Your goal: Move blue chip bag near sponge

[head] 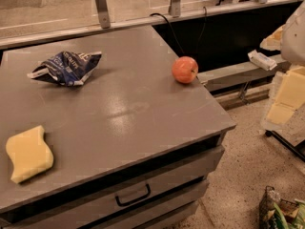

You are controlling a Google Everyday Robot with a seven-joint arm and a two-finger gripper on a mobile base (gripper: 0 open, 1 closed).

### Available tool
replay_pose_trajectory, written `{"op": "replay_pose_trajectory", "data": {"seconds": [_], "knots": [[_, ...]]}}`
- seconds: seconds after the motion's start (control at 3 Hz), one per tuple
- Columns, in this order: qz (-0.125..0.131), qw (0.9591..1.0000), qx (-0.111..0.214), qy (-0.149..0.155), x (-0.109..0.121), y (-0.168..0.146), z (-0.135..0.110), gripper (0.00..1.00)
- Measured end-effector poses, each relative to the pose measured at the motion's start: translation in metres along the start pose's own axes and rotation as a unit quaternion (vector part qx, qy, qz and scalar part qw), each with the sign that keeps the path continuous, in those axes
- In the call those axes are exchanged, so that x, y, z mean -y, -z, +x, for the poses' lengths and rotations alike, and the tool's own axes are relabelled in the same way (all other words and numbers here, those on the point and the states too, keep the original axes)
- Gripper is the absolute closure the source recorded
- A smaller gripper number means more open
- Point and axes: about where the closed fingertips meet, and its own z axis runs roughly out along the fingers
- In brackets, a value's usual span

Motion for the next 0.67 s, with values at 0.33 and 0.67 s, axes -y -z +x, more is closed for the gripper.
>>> {"op": "replay_pose_trajectory", "data": {"seconds": [0.33,0.67], "knots": [[0.001,1.0000,0.001,0.001,0.001,0.001,-0.001,0.00],[-0.006,0.9987,0.013,0.048,0.016,-0.011,-0.033,0.00]]}}
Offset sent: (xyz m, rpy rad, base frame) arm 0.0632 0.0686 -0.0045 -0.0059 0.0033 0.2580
